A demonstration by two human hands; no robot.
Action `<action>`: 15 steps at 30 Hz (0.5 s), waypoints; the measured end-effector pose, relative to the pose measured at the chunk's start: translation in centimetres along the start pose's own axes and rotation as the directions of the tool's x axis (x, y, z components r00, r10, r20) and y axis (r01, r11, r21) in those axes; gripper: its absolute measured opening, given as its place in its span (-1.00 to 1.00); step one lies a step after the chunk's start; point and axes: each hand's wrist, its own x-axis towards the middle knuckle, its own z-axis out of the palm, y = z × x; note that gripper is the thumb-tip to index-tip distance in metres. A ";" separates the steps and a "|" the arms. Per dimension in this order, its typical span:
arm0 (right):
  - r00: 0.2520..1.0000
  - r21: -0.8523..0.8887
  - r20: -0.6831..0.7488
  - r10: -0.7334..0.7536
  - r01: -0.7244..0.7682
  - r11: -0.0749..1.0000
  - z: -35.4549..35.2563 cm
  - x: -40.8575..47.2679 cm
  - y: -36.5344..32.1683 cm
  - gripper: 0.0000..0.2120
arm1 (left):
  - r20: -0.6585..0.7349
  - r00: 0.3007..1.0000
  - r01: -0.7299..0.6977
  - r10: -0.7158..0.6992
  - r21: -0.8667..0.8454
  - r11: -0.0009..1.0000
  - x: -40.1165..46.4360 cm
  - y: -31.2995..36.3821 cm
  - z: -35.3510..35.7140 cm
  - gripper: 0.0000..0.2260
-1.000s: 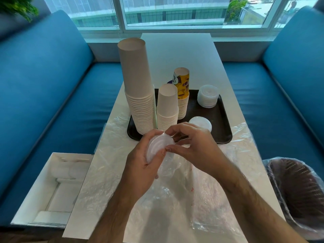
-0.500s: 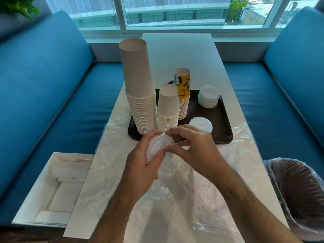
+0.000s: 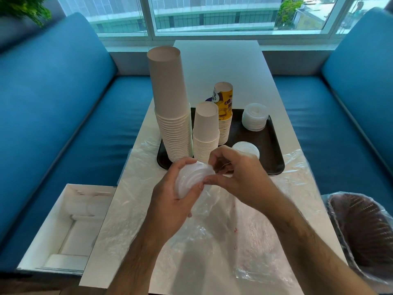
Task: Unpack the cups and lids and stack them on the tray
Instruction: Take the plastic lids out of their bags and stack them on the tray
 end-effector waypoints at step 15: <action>0.830 0.804 -0.215 0.514 -0.148 0.575 -5.8 2.2 8.4 -0.83 | -0.148 0.989 -0.033 0.020 -0.085 0.996 -0.1 -0.9 -1.0 -0.67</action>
